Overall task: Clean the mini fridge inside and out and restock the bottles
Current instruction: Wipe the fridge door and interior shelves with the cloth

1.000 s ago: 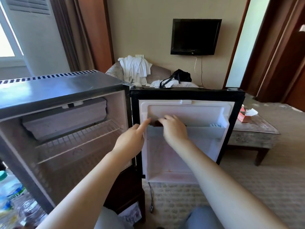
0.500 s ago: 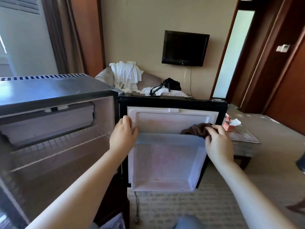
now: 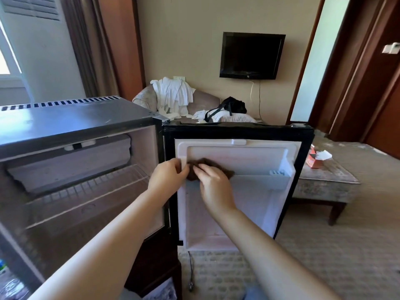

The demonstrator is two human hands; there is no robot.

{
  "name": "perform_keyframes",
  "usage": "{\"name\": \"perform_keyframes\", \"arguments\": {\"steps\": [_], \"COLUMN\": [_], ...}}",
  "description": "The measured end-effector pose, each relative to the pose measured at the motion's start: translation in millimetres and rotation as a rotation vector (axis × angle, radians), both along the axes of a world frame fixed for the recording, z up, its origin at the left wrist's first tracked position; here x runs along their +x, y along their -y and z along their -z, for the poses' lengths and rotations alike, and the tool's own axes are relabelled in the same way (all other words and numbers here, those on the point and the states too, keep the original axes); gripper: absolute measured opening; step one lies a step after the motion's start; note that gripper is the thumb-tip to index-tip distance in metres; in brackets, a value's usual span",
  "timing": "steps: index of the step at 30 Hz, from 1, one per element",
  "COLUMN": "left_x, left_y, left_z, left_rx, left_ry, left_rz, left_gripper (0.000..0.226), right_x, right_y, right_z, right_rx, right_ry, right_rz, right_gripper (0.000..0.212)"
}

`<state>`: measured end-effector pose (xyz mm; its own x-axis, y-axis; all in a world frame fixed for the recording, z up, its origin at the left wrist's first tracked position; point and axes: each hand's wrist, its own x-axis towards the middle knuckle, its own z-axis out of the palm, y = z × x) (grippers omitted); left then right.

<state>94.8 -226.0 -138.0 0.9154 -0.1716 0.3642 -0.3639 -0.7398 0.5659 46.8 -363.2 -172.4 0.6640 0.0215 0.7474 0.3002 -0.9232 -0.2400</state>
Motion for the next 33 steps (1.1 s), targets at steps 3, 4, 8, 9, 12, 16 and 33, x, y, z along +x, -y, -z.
{"name": "perform_keyframes", "arguments": {"steps": [3,4,8,9,12,16,33], "left_x": [1,1,0,0,-2,-3,-16], "left_y": [-5,-7,-5,-3,0,-1,-25], "left_z": [-1,-2,-3,-1,8,11,5], "left_rx": [0.101,0.134,0.179,0.163,0.019,0.011,0.054], "left_ry": [0.03,0.045,0.063,0.063,0.028,0.053,-0.098], "left_rz": [0.023,0.02,0.003,0.002,0.007,-0.014,0.2], "left_gripper": [0.032,0.033,0.035,0.037,0.041,0.043,0.037], "right_x": [-3,-6,-32,-42,-66,-62,-3], "right_y": [4,17,92,112,159,176,51], "right_z": [13,13,6,4,-16,-39,-42], "right_rx": [-0.096,-0.129,-0.188,-0.205,-0.163,-0.149,-0.108], "right_ry": [0.085,0.105,0.141,0.154,0.211,0.158,-0.329], "right_rz": [-0.011,-0.002,0.165,0.217,0.361,0.438,0.382], "right_gripper": [0.033,0.034,0.037,0.037,0.042,0.038,0.034]}}
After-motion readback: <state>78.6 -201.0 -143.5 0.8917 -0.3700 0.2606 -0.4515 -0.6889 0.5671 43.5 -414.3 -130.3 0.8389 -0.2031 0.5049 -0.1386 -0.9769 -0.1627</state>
